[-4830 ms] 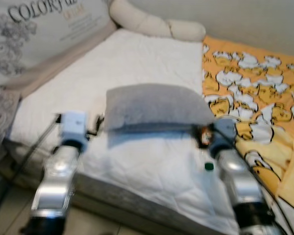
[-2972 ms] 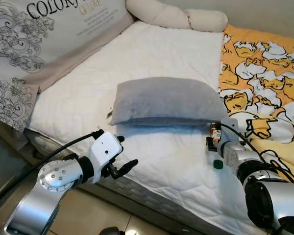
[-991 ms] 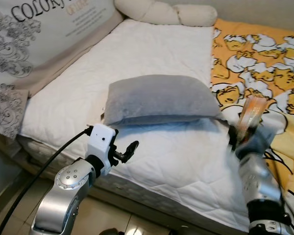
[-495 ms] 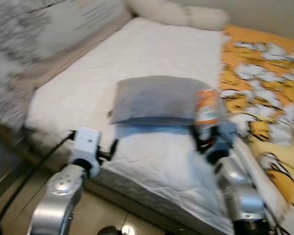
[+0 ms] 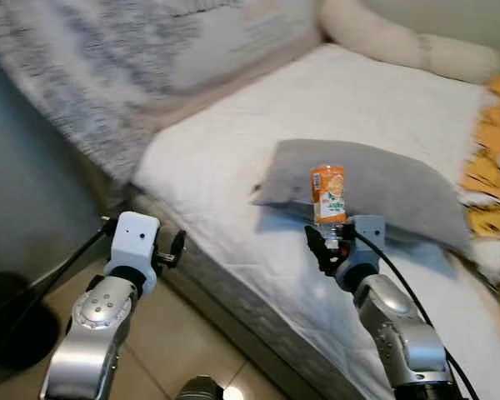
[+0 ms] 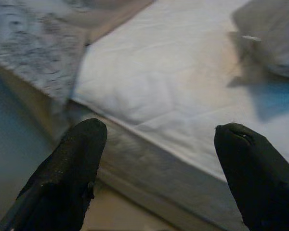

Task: Clean up the room

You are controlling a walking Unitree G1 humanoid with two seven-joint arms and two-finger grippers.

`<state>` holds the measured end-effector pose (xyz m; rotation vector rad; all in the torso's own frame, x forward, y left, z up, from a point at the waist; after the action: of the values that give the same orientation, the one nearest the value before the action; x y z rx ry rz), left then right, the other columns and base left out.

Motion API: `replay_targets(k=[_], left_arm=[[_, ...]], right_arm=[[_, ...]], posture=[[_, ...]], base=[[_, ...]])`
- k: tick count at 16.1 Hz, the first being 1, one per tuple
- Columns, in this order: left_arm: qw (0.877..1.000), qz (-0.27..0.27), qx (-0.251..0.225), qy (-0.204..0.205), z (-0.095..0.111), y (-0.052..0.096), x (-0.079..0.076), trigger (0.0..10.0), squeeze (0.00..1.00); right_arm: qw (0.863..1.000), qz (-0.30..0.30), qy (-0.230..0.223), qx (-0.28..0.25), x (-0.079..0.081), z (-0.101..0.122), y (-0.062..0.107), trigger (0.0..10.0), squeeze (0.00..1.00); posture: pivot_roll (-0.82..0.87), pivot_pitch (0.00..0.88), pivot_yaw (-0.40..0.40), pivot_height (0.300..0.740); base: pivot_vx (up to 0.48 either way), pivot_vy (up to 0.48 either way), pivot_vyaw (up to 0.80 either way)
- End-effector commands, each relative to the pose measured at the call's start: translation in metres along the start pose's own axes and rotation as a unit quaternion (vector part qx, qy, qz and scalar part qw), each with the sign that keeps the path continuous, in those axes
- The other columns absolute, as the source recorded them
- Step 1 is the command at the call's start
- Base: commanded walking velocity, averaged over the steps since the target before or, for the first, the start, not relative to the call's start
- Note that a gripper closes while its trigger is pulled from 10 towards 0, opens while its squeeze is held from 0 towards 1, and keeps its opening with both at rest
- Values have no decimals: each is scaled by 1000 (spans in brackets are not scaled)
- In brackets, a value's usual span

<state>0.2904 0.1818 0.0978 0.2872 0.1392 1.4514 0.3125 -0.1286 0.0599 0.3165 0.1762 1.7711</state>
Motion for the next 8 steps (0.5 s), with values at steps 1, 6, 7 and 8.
replay_targets(k=[1,6,7,8], left_arm=[[1000,17,-2,-2,1,0,13,10000,0],[1000,21,1,12,7,-5,18,10000,0],[999,27,6,38,7,-6,21,10000,0],[999,22,7,45,6,-7,21,10000,0]], right_arm=[[1000,-9,-20,-10,-2,4,-1,10000,0],[998,-1,-57,-14,15,8,-7,10000,0],[998,-1,-63,-19,17,12,-9,10000,0],[998,-2,-59,-19,15,13,-11,10000,0]], posture=[[20,0,7,740],[46,0,-3,740],[35,0,4,740],[33,0,5,740]], base=[[0,0,800],[0,0,800],[0,0,800],[0,0,800]])
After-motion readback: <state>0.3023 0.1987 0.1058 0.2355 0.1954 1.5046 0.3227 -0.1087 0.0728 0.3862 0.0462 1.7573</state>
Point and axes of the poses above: a point about 5 cm out from each wrist's last joint towards the gripper, its own y axis pointing back from the gripper into the wrist, its own z axis along the axis of the wrist's last joint, x = y × z, the point moved 5 cm from there along -y, pointing out of the wrist towards the gripper, and after that the axes turned 7 degrees about y, right-handed, at the moved point
